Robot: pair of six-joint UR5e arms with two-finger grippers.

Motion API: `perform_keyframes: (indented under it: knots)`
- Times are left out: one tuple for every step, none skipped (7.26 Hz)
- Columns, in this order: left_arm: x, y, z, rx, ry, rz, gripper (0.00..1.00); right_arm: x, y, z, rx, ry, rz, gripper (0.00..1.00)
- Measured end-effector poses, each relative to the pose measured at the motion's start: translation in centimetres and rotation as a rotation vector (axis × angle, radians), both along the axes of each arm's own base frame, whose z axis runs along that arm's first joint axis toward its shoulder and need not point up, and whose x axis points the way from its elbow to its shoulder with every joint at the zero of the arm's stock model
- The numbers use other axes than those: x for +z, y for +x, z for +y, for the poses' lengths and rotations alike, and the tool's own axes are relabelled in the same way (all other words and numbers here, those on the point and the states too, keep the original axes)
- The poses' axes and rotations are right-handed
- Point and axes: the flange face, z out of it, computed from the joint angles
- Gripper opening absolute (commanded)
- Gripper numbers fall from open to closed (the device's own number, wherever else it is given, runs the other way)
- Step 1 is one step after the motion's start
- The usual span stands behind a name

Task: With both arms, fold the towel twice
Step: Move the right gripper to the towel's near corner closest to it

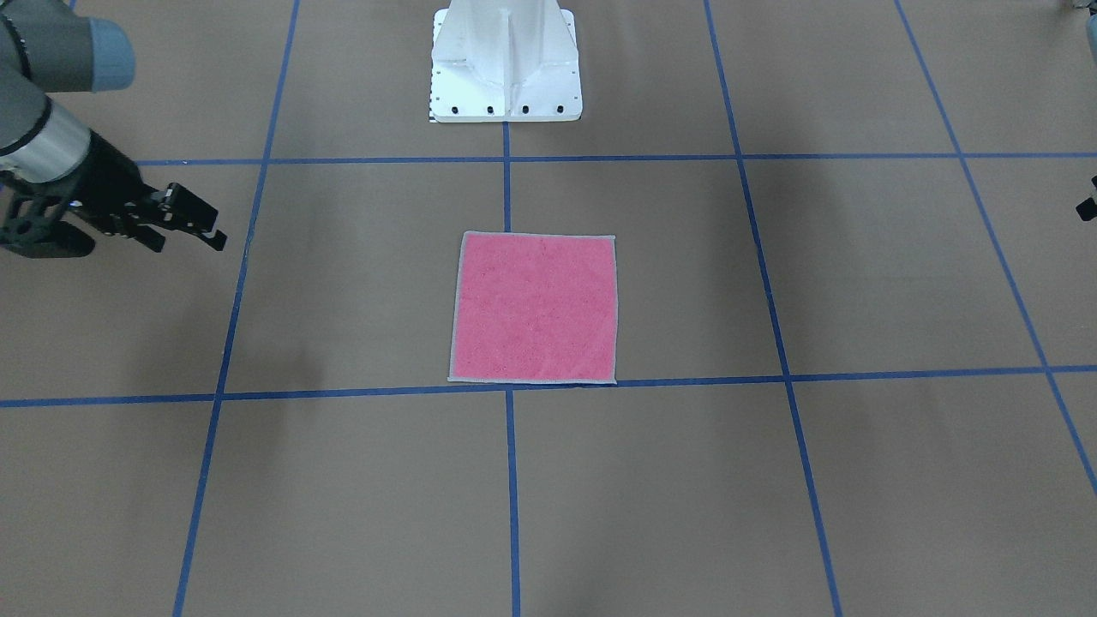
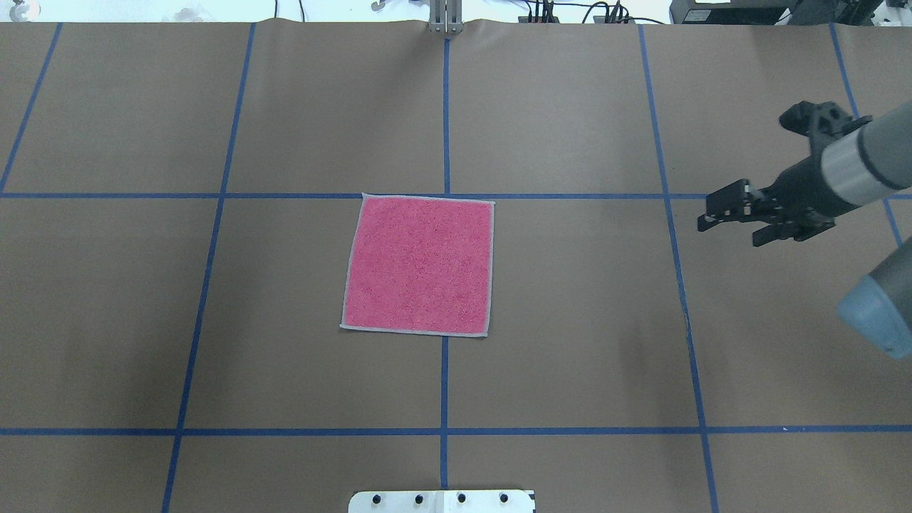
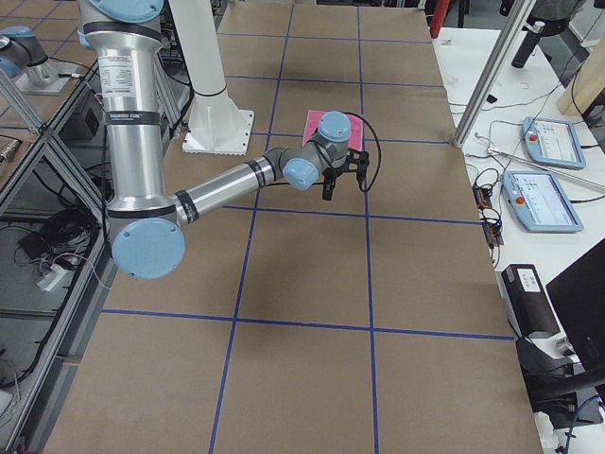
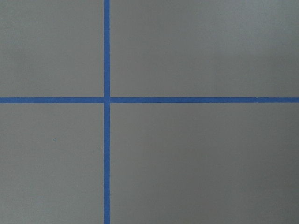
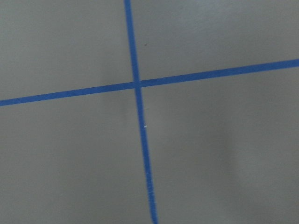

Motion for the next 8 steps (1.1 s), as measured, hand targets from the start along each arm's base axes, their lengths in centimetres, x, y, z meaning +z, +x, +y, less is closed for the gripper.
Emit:
perform_keyframes:
  knots:
    - [0.1, 0.0, 0.0, 0.0, -0.001, 0.0, 1.0, -2.7, -4.8, 1.9, 0.039, -0.038, -0.01, 1.0]
    - [0.1, 0.0, 0.0, 0.0, -0.002, -0.001, 1.0, -5.3, -9.7, 4.2, 0.084, -0.075, -0.022, 1.0]
    - [0.2, 0.0, 0.0, 0.0, -0.004, -0.002, 1.0, -7.9, -14.5, 6.7, 0.13, -0.106, -0.032, 0.99]
    - [0.2, 0.0, 0.0, 0.0, -0.005, -0.001, 1.0, -10.1, -18.4, 8.3, 0.162, -0.146, -0.038, 0.99]
    - [0.3, 0.0, 0.0, 0.0, -0.006, -0.001, 1.0, -11.8, -21.6, 8.9, 0.192, -0.195, -0.042, 0.98]
    - [0.3, 0.0, 0.0, 0.0, -0.007, -0.002, 1.0, -12.7, -23.9, 9.1, 0.225, -0.248, -0.04, 0.98]
    - [0.3, 0.0, 0.0, 0.0, -0.007, -0.002, 1.0, -12.9, -25.2, 9.2, 0.258, -0.304, -0.038, 0.96]
    - [0.3, 0.0, 0.0, 0.0, -0.007, -0.001, 1.0, -12.9, -26.1, 9.1, 0.288, -0.354, -0.035, 0.94]
